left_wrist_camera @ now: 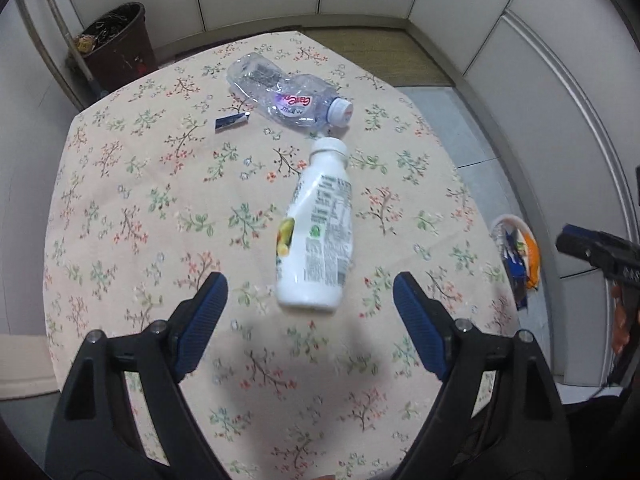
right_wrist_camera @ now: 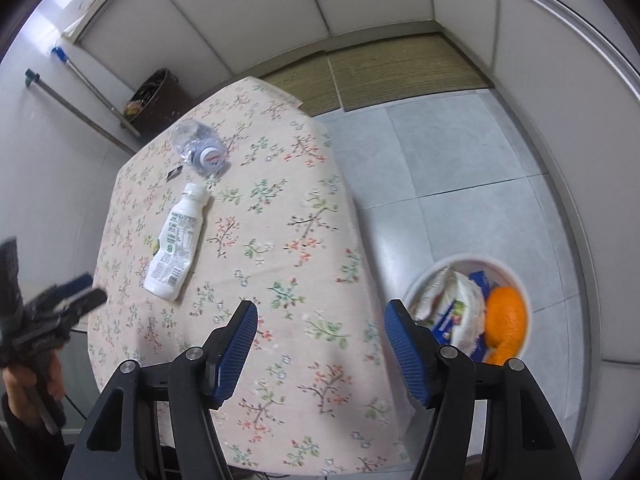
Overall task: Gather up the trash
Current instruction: 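Move both tools back over the table toward the two bottles, then grasp the white milk bottle with the left tool while the right tool grasps the water bottle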
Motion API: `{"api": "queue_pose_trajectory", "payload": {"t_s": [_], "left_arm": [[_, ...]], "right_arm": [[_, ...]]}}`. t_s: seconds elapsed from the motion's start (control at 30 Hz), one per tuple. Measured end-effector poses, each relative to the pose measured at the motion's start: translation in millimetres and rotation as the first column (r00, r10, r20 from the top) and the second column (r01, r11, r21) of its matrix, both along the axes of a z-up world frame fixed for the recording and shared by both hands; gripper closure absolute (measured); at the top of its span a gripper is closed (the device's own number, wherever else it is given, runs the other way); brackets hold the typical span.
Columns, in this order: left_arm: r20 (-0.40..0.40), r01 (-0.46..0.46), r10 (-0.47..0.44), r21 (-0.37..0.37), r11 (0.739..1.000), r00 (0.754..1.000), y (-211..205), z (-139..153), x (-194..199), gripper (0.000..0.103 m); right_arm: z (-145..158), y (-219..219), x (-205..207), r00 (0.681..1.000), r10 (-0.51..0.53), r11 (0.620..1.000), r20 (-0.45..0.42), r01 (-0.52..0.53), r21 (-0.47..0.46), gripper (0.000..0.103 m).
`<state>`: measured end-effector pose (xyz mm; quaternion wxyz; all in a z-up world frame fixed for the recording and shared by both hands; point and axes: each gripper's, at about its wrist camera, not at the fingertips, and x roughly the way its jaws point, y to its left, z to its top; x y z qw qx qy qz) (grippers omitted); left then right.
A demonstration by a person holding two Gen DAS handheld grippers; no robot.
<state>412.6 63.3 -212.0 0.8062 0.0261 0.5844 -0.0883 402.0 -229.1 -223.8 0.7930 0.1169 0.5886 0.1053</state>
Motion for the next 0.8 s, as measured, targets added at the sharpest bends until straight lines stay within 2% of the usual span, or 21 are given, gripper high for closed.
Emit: {"api": "queue_pose_trajectory", "payload": {"t_s": [0.13,0.3,0.37,0.43,0.5,0.57,0.6,0.7,0.8], "left_arm": [[-0.040,0.032,-0.030,0.043,0.999,0.999,-20,-17,39,0.033],[-0.089,0.096,-0.084,0.140,0.985,0.992,-58,-39,92,0.038],[-0.125,0.100,-0.077,0.198,0.975,0.989,-66,-51,110,0.039],[-0.159,0.104,-0.069,0.222,0.969,0.985,-71,-63,122,0.044],[-0.214,0.102,-0.051,0.237,0.966,0.975,-72,-77,132,0.047],[-0.257,0.106,-0.044,0.233,0.967,0.965,-72,-89,137,0.054],[-0.261,0.108,-0.048,0.223,0.969,0.964,-72,-92,137,0.060],[-0.226,0.118,-0.069,0.209,0.971,0.972,-69,-89,134,0.060],[-0.142,0.100,-0.078,0.154,0.983,0.987,-59,-69,119,0.060]], "right_arm": [[-7,6,6,1.000,0.015,1.000,-0.014,-0.015,-0.011,0.036],[-18,3,14,0.999,0.012,0.999,-0.035,-0.013,-0.034,0.036],[-21,1,17,0.999,0.015,0.999,-0.042,-0.017,-0.041,0.036],[-25,0,19,0.999,0.022,0.998,-0.049,-0.024,-0.050,0.036],[-29,0,22,0.998,0.028,0.997,-0.057,-0.032,-0.064,0.036],[-33,-1,24,0.997,0.030,0.997,-0.064,-0.035,-0.073,0.036],[-36,-2,27,0.997,0.029,0.996,-0.068,-0.034,-0.079,0.036],[-41,-1,35,0.997,0.028,0.995,-0.076,-0.035,-0.090,0.036],[-43,5,44,0.997,0.024,0.996,-0.076,-0.030,-0.089,0.036]]}}
